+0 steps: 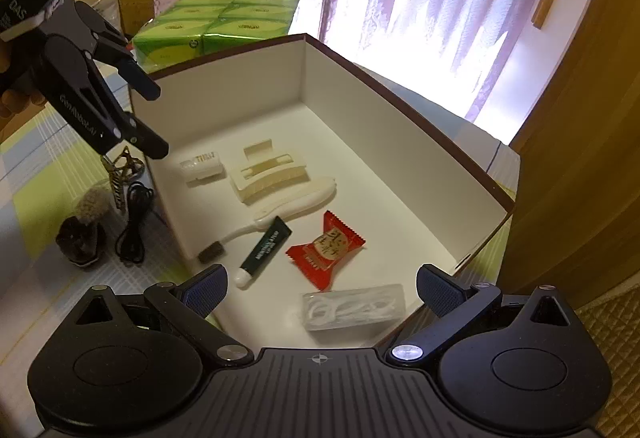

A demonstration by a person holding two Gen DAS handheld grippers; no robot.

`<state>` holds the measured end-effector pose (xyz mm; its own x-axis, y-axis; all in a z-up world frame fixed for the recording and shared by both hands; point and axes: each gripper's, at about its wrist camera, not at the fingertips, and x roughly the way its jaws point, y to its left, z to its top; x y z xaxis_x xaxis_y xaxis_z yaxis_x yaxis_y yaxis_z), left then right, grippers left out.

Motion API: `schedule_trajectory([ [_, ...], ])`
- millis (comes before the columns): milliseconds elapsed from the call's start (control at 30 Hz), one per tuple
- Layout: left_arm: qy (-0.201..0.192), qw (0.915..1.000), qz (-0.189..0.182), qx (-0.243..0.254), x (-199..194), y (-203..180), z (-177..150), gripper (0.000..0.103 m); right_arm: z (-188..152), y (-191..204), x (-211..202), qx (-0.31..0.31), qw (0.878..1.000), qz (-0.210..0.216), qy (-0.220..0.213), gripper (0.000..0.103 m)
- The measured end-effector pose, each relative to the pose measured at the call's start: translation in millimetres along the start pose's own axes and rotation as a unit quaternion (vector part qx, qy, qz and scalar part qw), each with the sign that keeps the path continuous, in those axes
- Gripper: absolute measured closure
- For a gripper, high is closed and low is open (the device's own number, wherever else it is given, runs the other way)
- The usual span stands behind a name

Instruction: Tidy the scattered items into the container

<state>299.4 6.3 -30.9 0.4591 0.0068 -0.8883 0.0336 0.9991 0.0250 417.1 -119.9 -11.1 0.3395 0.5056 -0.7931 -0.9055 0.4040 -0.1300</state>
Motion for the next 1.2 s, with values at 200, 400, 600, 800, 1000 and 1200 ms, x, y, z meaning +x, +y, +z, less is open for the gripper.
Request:
schedule_trajectory([
  [200,-0.025,0.9996,-0.004,-0.012,-31,2,-9,0.026,0,15,-21,0.027,0.999,-0.014,-0.025,0.000],
  [400,-0.039,0.9988,-0.014,-0.024,-55,2,-24,0.026,1,29,-42,0.063,0.996,-0.023,-0.058,0.000],
  [600,-0.046,0.9988,0.002,-0.015,-74,-4,-41,0.025,-3,43,-54,0.101,0.993,-0.027,-0.058,0.000],
  [800,-0.054,0.9984,0.009,-0.013,-91,-8,-56,0.019,-5,54,-66,0.131,0.989,-0.024,-0.061,0.000],
  [1000,-0.062,0.9979,0.012,-0.013,-103,-10,-68,0.019,-8,66,-79,0.146,0.987,-0.027,-0.064,0.000],
  [1200,-0.064,0.9975,0.019,-0.020,-109,-10,-84,0.015,-14,82,-83,0.156,0.985,-0.020,-0.068,0.000],
])
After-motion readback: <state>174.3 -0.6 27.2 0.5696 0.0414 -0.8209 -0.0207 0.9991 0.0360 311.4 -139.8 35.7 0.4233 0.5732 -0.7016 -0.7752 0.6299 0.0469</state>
